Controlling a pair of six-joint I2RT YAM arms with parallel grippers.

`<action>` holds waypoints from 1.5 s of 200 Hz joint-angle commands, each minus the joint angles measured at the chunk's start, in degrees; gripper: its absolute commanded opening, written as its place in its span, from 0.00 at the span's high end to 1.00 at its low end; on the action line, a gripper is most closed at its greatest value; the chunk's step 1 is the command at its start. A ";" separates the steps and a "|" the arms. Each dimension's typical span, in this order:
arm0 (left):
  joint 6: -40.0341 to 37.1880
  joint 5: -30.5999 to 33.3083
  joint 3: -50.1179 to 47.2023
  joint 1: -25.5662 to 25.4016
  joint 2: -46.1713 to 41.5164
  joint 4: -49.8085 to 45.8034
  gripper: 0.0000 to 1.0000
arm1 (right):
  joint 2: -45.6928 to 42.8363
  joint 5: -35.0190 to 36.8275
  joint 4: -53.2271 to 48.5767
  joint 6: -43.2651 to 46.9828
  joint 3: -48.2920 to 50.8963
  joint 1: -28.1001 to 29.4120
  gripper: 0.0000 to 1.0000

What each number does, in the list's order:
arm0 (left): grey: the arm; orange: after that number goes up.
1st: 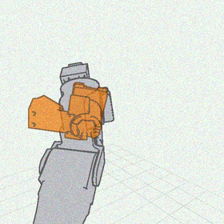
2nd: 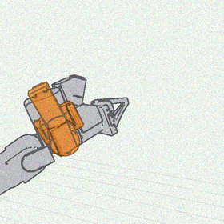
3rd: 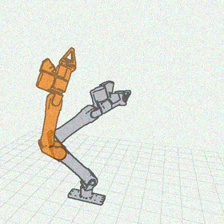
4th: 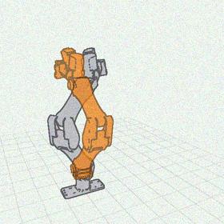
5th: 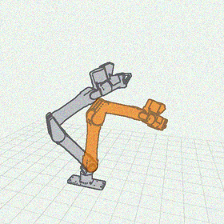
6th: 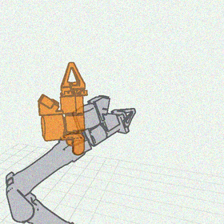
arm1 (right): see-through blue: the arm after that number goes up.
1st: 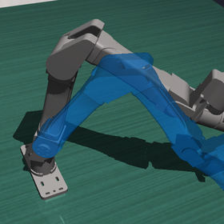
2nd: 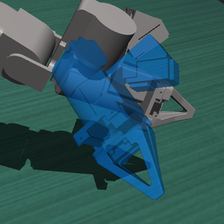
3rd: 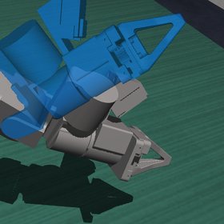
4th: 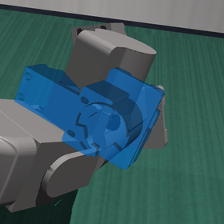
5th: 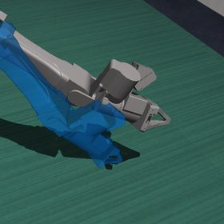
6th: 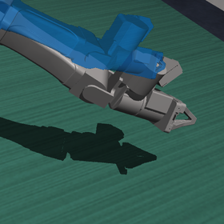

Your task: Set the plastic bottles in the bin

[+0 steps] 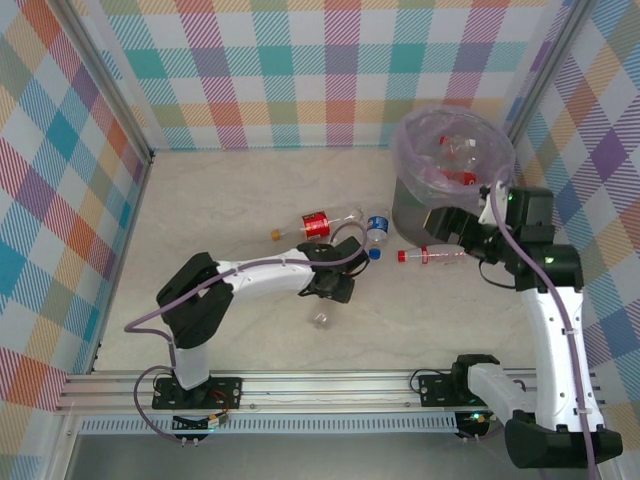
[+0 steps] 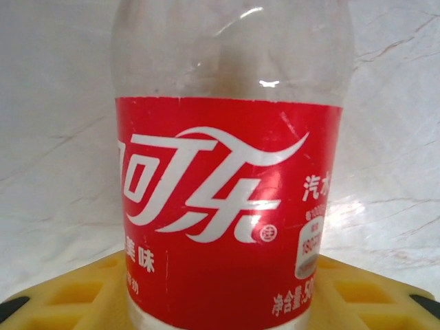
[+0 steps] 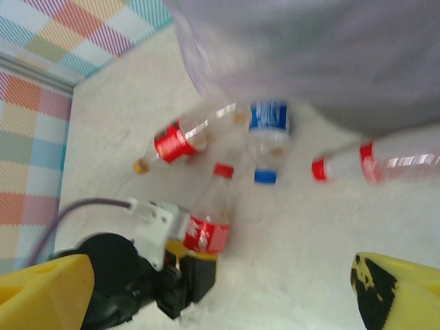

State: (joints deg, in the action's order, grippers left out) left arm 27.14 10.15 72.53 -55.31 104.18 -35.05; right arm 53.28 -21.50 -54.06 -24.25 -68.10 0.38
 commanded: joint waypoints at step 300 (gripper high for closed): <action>-2.52 -17.56 -10.99 0.90 -18.11 30.53 0.09 | 15.71 -1.27 23.01 -11.10 7.54 17.84 0.52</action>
State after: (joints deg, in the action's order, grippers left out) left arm 26.70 -8.51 59.99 -54.24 88.64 -0.05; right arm 73.25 -27.14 -22.11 -39.94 -56.75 18.35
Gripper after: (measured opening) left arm 0.790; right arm 0.559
